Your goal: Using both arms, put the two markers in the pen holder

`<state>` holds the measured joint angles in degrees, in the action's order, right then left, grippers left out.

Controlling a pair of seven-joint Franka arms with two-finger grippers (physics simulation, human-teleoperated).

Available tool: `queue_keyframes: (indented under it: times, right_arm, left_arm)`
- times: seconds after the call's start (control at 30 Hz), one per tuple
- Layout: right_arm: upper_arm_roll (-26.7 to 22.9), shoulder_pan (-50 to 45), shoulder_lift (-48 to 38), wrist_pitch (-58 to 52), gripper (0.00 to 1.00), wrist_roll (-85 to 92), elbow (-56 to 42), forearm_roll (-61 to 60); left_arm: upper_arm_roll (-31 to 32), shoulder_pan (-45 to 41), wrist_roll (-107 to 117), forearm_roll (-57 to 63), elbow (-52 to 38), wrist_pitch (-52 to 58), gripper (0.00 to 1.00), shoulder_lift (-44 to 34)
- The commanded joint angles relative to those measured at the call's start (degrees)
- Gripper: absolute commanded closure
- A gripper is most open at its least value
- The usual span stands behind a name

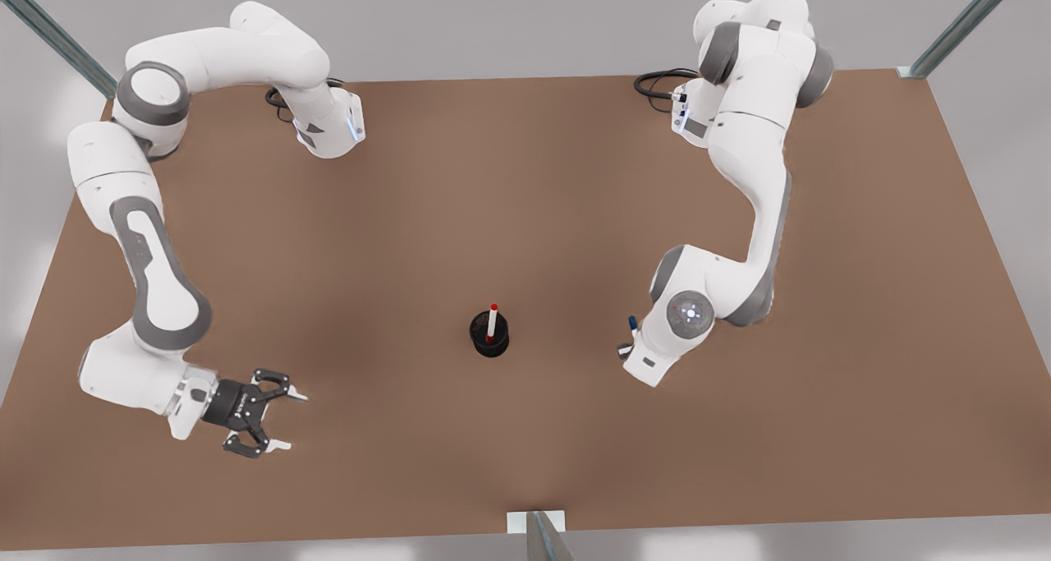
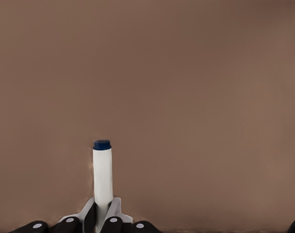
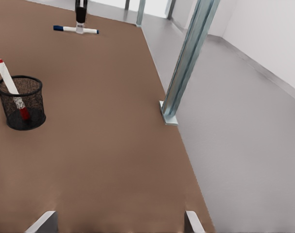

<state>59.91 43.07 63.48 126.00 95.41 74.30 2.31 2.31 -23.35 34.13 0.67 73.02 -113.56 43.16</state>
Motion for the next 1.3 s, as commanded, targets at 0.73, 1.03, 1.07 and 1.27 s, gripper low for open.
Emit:
queue_keyframes:
  times: [0.73,1.03,1.07,1.27]
  right_arm:
    - [-54.02,-45.36,-54.08,-41.71,0.0,-104.2,7.97,3.66]
    - [-54.11,-45.36,-53.11,-42.06,0.0,-104.2,7.88,3.66]
    - [-54.11,-45.36,-53.11,-42.06,0.0,-104.2,7.88,3.66]
    - [-54.02,-45.36,-53.02,-42.15,0.0,-104.2,7.88,3.58]
  left_arm:
    - [-47.66,-51.53,82.5,0.47,-10.8,-24.87,0.76,16.51]
    - [-47.83,-54.35,82.76,11.01,-6.23,-24.87,0.76,18.8]
    - [-47.92,-54.52,83.47,11.45,-6.23,-24.78,0.76,18.89]
    - [-48.1,-55.58,85.93,11.89,-6.05,-24.87,0.76,21.08]
